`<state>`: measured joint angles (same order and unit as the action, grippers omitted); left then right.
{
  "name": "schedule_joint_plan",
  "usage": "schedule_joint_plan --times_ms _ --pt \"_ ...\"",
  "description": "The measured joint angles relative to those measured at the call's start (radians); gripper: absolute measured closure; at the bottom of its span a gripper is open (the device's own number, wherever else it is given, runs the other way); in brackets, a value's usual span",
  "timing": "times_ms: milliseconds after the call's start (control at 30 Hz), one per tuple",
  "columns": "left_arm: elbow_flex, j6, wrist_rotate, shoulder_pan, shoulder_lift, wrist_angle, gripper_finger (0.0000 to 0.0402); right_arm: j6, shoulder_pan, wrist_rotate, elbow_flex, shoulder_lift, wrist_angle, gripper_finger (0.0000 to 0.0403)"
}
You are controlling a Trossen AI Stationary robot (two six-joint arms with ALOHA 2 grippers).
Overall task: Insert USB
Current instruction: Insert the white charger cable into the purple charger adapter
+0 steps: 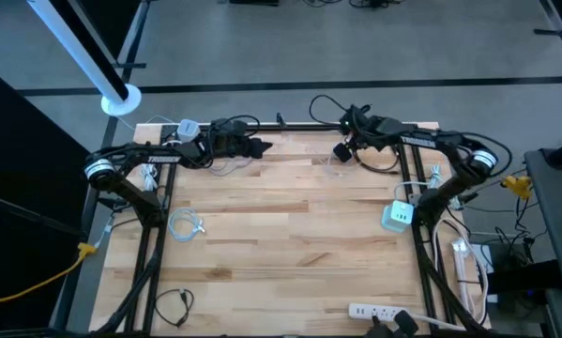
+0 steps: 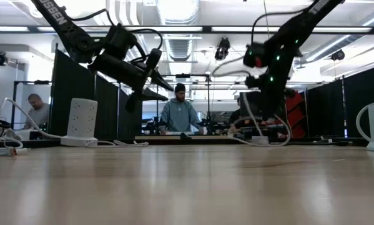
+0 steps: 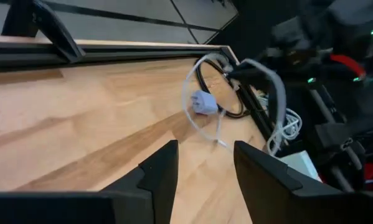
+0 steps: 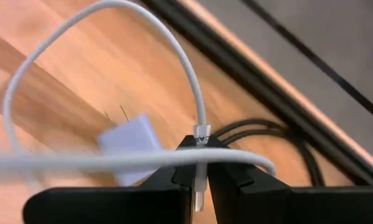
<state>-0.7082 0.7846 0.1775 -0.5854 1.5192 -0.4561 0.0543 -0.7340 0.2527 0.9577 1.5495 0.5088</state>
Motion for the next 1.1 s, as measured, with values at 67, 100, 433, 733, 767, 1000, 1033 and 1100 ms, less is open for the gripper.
schedule_joint_plan --times_ms 67,100,433,733,767,1000,1033,1100 --pt "0.0 -0.03 -0.054 -0.001 0.0 -0.005 0.0252 -0.025 -0.009 0.001 0.008 0.041 0.0 0.0389" --pt "0.0 -0.061 -0.073 -0.002 0.0 -0.005 0.0251 -0.038 -0.013 0.002 0.014 0.062 0.001 0.0389" --pt "0.0 -0.233 0.017 0.0 0.0 0.012 0.0237 -0.067 -0.019 -0.058 0.107 0.212 0.055 0.0389" --pt "-0.004 -0.557 0.032 0.147 0.0 0.049 0.0267 -0.043 0.002 -0.23 0.122 0.093 0.077 0.0389" --pt "-0.004 -0.593 0.03 0.165 0.0 0.054 0.027 -0.04 0.004 -0.249 0.124 0.079 0.079 0.0389" --pt "-0.04 -0.76 -0.13 0.266 0.0 0.09 0.0297 -0.032 0.022 -0.329 0.13 -0.046 0.117 0.0389" --pt "-0.057 -0.764 -0.145 0.265 0.0 0.113 0.03 -0.038 0.028 -0.331 0.13 -0.076 0.13 0.0389" --pt "-0.084 -0.784 -0.155 0.258 0.0 0.167 0.0306 -0.052 0.041 -0.329 0.13 -0.151 0.167 0.0389"
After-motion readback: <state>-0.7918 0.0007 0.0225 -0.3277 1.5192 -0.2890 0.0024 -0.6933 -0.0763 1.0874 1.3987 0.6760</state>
